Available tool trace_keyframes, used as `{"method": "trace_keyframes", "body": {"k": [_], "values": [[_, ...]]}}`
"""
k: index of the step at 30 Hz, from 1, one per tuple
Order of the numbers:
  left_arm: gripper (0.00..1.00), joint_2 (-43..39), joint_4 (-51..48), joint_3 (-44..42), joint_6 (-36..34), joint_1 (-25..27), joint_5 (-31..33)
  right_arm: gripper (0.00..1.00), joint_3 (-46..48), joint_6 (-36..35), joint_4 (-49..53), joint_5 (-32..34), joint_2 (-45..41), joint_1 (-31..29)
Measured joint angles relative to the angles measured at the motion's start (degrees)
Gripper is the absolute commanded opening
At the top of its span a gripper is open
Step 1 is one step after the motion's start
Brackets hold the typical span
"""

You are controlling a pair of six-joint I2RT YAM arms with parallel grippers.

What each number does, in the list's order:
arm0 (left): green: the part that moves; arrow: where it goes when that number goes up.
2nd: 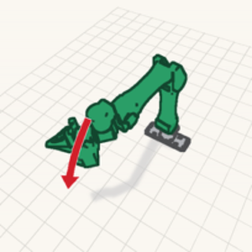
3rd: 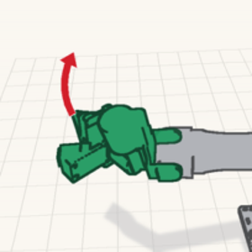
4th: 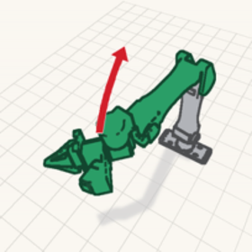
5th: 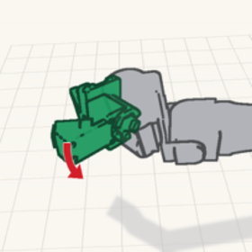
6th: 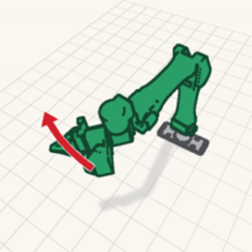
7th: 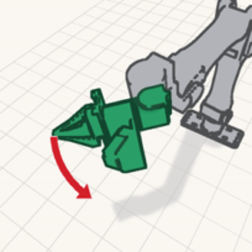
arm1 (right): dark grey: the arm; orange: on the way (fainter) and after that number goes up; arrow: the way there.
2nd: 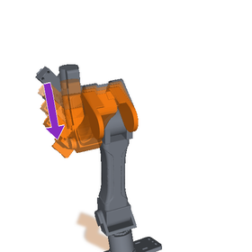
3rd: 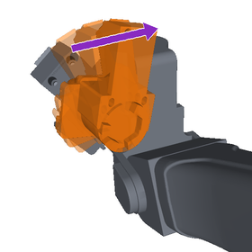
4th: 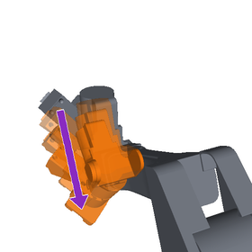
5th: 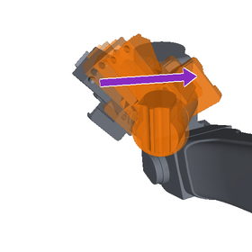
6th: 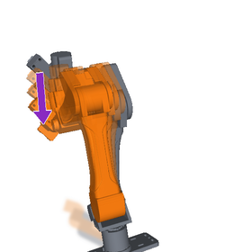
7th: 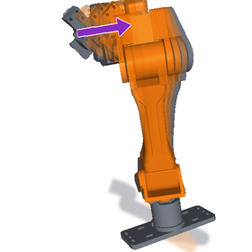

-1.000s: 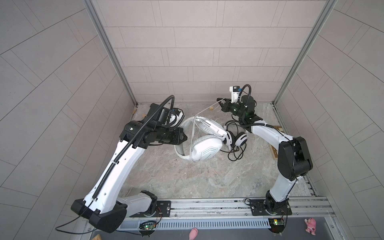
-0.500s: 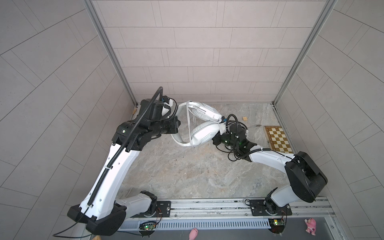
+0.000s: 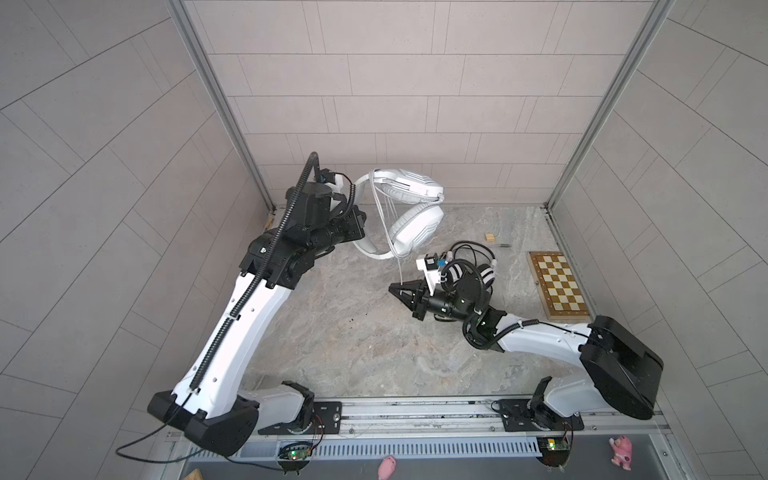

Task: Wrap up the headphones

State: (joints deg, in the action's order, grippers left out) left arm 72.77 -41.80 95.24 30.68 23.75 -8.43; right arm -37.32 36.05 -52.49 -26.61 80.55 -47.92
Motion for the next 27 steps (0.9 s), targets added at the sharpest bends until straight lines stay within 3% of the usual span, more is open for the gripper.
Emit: {"method": "trace_keyframes", "body": {"k": [6,15,21,27], "values": [[0.0,0.66,1.14,-0.46,-1.44,-0.11,5.29,0.1,-0.74,-0.98,4.11,-0.15,-6.43,-3.67],[0.0,3.19,-0.55,-4.07,-4.79,-0.07,11.34,0.04,-5.77,-7.21,21.53,2.21,-18.82,-6.38],[0.0,3.54,-0.9,-7.96,-4.85,0.63,11.13,0.05,-13.11,-12.37,38.82,5.99,-21.42,-6.34],[0.0,3.52,-1.33,-12.13,-5.99,1.99,13.11,0.07,-26.27,-19.12,62.55,13.92,-20.31,-6.29]]}}
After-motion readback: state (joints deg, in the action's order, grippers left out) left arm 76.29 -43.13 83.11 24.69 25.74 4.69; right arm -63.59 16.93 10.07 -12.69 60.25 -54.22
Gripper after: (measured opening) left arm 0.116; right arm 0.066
